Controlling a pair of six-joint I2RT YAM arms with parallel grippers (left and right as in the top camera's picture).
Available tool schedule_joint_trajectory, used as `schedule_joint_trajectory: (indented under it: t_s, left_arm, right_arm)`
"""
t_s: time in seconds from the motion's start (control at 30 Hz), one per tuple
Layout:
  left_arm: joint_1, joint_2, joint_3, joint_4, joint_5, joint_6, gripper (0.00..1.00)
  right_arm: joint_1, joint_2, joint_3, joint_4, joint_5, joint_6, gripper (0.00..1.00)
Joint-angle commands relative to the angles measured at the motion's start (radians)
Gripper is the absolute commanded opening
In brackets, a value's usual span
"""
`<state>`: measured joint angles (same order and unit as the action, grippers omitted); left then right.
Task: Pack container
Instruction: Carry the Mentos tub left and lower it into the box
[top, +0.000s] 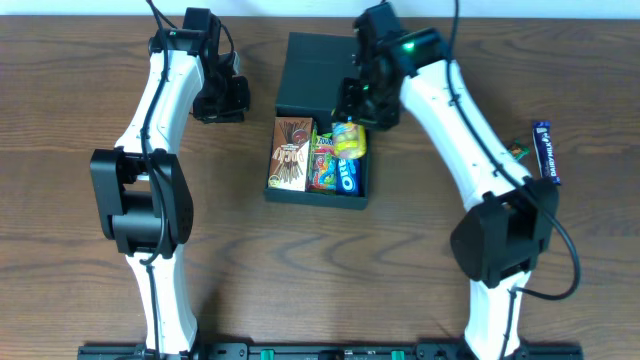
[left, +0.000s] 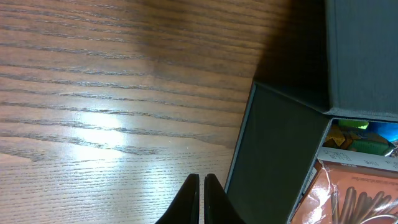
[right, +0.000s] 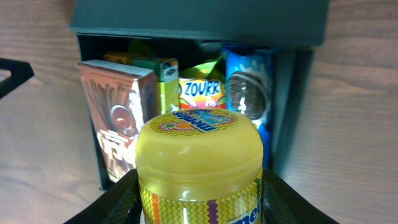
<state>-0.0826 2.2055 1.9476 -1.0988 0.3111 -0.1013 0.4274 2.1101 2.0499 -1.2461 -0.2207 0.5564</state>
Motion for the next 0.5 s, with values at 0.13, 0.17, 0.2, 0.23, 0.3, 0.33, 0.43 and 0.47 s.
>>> schedule_joint_trajectory:
  t_s: [0.13, 0.17, 0.2, 0.23, 0.3, 0.33, 0.43, 0.47]
  left_arm:
    - [-0.003, -0.014, 0.019, -0.005, 0.003, -0.004, 0.06]
    - [-0.003, -0.014, 0.019, -0.005, 0.003, -0.004, 0.06]
    - [-0.003, -0.014, 0.019, -0.006, 0.003, -0.004, 0.06]
    - [-0.003, -0.014, 0.019, -0.008, 0.003, -0.004, 0.06]
    - [-0.003, -0.014, 0.019, -0.012, 0.003, -0.004, 0.06]
    - [-0.003, -0.014, 0.019, -0.013, 0.003, -0.004, 0.06]
    - [-0.003, -0.014, 0.019, -0.012, 0.003, -0.004, 0.06]
    - [-0.003, -0.014, 0.019, -0.012, 0.003, -0.004, 0.06]
  right_arm:
    - [0.097, -0.009, 0.009, 0.025, 0.173, 0.243, 0.02]
    - [0.105, -0.002, 0.009, 0.024, 0.189, 0.264, 0.02]
    - [0.111, 0.001, 0.009, 0.024, 0.196, 0.28, 0.02]
    - [0.116, 0.006, 0.009, 0.024, 0.199, 0.296, 0.02]
    - [0.124, 0.02, 0.009, 0.024, 0.199, 0.34, 0.02]
    - [0.125, 0.03, 0.009, 0.026, 0.199, 0.35, 0.02]
    - [0.126, 0.045, 0.009, 0.028, 0.205, 0.352, 0.01]
    - [0.126, 0.05, 0.009, 0.027, 0.206, 0.352, 0.02]
